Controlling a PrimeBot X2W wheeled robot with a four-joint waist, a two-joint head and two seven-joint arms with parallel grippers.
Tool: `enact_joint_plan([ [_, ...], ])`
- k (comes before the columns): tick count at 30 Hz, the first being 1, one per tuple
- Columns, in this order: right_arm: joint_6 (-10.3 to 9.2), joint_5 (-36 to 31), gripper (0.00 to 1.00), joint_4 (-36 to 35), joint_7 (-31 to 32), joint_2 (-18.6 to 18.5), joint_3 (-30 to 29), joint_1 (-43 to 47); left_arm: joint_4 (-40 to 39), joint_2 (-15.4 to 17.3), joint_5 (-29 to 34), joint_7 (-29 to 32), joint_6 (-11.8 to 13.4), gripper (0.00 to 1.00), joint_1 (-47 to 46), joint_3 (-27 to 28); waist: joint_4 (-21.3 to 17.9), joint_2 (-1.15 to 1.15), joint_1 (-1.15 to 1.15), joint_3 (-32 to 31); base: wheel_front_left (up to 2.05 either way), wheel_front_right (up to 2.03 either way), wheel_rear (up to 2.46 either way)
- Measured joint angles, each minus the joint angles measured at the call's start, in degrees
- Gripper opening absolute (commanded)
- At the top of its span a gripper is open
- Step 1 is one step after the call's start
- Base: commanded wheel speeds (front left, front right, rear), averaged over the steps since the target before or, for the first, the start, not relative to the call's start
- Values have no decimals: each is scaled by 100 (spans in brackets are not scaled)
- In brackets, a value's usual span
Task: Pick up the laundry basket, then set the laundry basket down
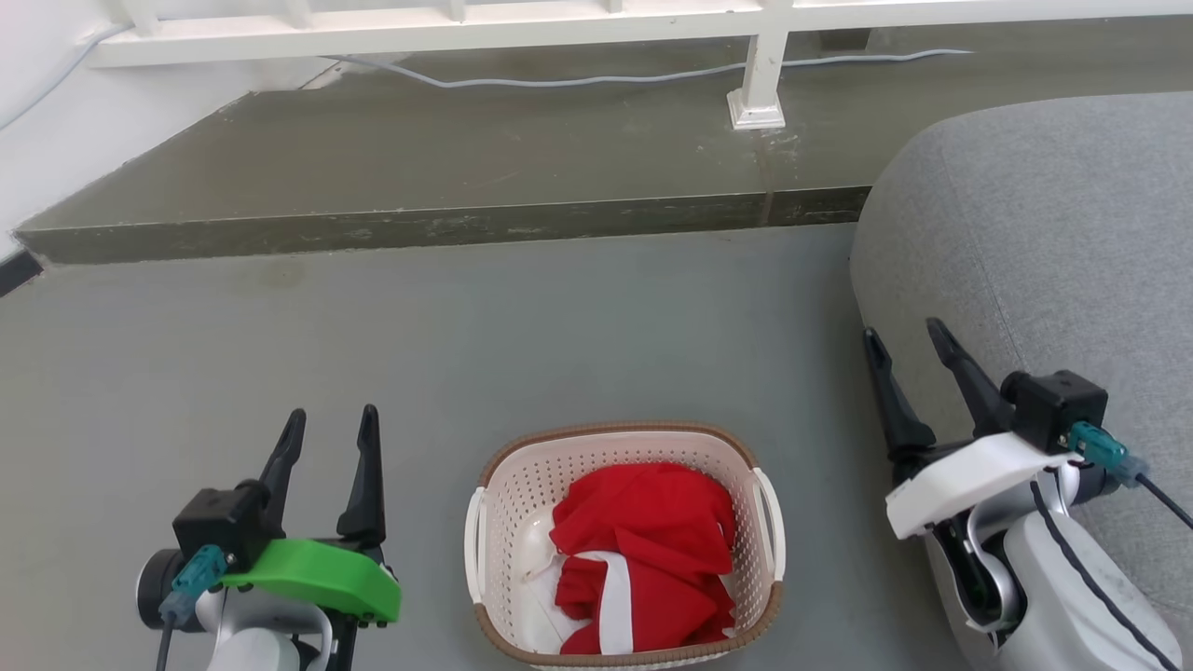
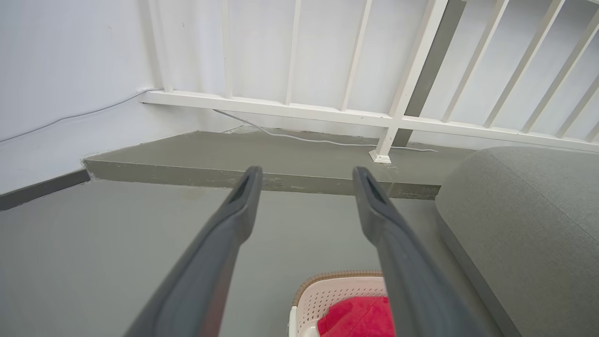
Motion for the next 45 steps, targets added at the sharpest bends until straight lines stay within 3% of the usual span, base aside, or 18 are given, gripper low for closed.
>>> enact_joint_plan([
  [27,232,-300,100,-9,0,200,-276,198,-75,-169,248,0,-282,100,142,205,-14,0,0,-46,0,0,0],
  [28,238,-312,0,-9,0,203,-285,200,-75,-170,247,0,-311,0,146,204,-14,0,0,-47,0,0,0],
  [36,230,-234,0,269,19,331,-238,467,252,-223,180,26,-309,0,249,165,-11,0,0,-51,0,0,0],
  [45,237,634,0,249,205,361,-464,467,252,-226,-666,218,-310,0,249,287,13,0,0,-91,0,0,0],
])
